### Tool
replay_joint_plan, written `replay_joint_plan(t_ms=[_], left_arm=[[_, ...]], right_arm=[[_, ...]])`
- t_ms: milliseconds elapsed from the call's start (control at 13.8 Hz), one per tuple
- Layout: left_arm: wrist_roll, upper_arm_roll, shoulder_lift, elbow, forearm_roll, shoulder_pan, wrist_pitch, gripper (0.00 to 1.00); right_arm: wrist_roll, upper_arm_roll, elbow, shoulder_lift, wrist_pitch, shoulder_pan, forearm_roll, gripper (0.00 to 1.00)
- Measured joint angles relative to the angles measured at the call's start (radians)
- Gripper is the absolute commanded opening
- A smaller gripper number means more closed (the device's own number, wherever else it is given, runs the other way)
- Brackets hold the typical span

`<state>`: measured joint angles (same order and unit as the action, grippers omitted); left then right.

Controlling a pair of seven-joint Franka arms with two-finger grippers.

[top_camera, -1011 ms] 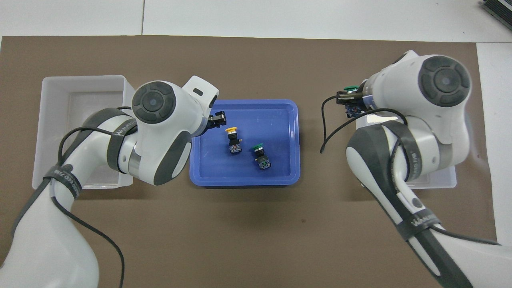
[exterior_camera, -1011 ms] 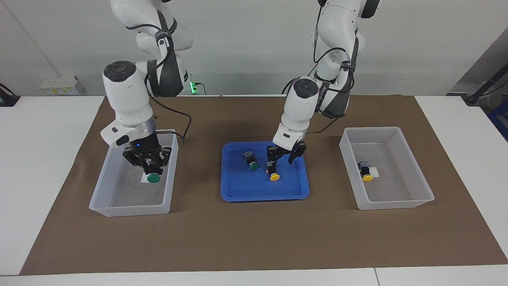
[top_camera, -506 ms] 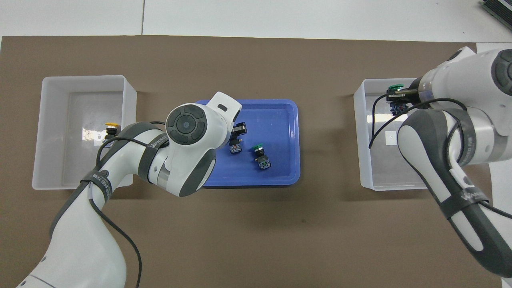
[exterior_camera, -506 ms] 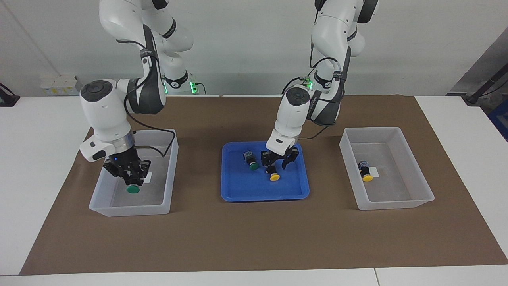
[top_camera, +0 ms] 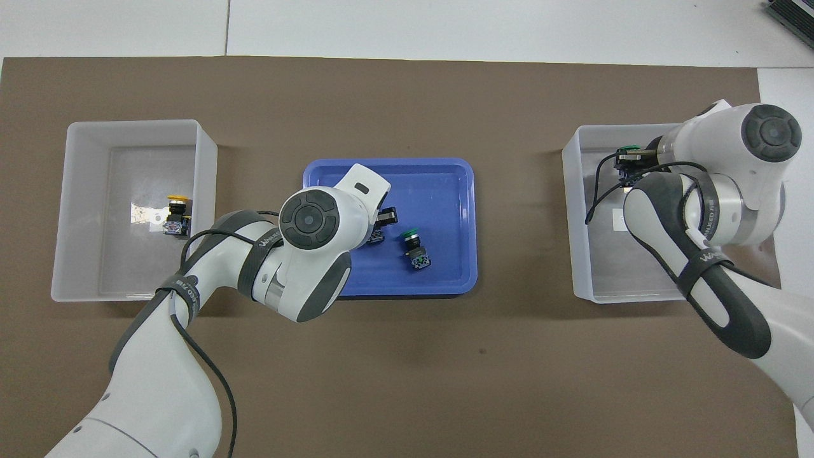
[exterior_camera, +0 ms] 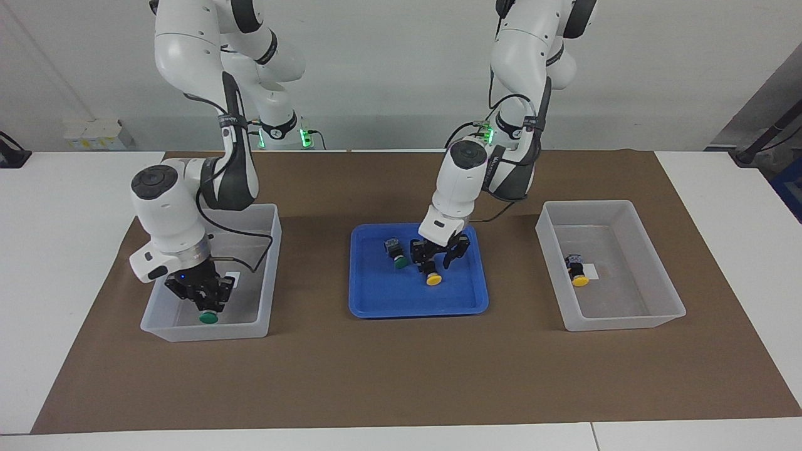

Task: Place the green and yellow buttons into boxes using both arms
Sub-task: 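Grasp the second yellow button with the left gripper while the right gripper returns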

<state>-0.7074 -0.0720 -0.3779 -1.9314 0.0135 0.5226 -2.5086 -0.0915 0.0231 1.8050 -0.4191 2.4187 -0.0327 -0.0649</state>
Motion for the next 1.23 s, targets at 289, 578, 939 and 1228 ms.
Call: replay_joint_plan(t_ms=[289,578,939,1228], left_arm=[[0.0,0.0,-0.001,-0.035,0.0,0.022,-0.031,0.54],[0.0,0.004,0.002,-0.04,0.0,0.027,-0.038,0.17],[0.0,0.008,0.001,-0.036,0.0,0.026,-0.04,0.0],[0.0,0.019,-0.002,0.032,0.0,0.012,0.013,0.0]], right_arm=[[0.0,-0.002,-0.008,0.012,-0.008,0.001,0.0,1.0],[0.0,-0.024,-0.021,0.092,-0.114,0.006,0.0,1.0],[-0.017,-0.042,-0.022,0.198,-0.239,0.088,0.003,1.0],[-0.15,-0.044,-0.022,0.207,-0.241,0.19,0.003,1.0]])
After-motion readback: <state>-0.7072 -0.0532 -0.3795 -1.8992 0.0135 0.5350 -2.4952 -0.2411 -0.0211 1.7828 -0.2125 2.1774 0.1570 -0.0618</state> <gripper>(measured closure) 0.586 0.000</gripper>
